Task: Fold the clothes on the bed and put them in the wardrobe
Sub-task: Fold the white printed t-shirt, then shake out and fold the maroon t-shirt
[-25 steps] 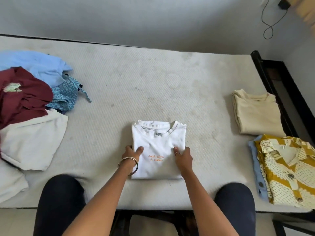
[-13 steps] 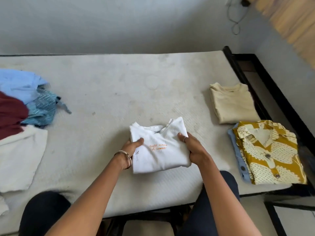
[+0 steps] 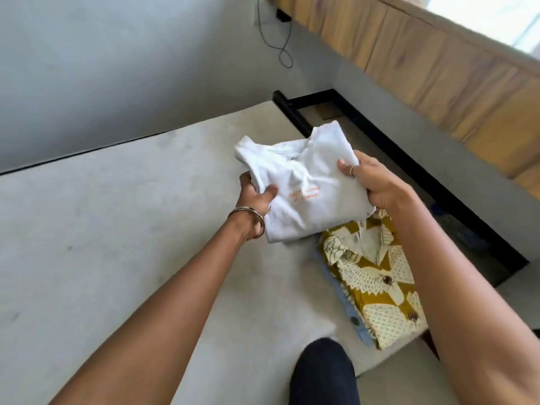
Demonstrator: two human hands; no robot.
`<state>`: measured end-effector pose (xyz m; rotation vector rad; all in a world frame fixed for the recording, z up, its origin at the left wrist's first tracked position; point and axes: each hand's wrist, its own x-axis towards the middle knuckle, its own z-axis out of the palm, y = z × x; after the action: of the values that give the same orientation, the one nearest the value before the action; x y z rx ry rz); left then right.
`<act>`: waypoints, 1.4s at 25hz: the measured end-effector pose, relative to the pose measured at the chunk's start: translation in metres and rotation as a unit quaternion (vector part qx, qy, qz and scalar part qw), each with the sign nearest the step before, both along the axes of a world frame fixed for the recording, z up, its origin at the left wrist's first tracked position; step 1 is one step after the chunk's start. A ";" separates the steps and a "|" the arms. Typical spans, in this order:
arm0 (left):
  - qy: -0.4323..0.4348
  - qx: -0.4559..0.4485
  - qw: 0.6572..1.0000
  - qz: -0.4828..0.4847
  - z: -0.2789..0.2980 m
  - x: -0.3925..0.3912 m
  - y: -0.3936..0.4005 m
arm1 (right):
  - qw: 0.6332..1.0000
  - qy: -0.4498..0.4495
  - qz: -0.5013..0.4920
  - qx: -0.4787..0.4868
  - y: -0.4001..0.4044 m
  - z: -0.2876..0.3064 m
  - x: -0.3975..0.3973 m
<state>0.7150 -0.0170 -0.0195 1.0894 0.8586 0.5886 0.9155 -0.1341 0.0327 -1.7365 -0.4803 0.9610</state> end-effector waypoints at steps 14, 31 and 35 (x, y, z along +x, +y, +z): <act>0.130 0.007 0.991 -0.004 -0.139 0.070 0.005 | 0.944 -0.270 -0.077 -0.173 0.005 -0.132 0.085; 0.317 0.231 0.875 -0.283 -0.116 0.035 0.020 | 0.747 -0.390 0.306 -0.443 0.055 -0.148 0.012; 0.364 0.240 0.819 -0.373 -0.097 -0.011 0.003 | 0.665 -0.442 0.295 -0.524 0.069 -0.124 -0.040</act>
<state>0.7036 -0.0140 -0.1167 2.0476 0.8357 -0.3460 0.8753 -0.0647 -0.0916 -3.2652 -1.3742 0.7663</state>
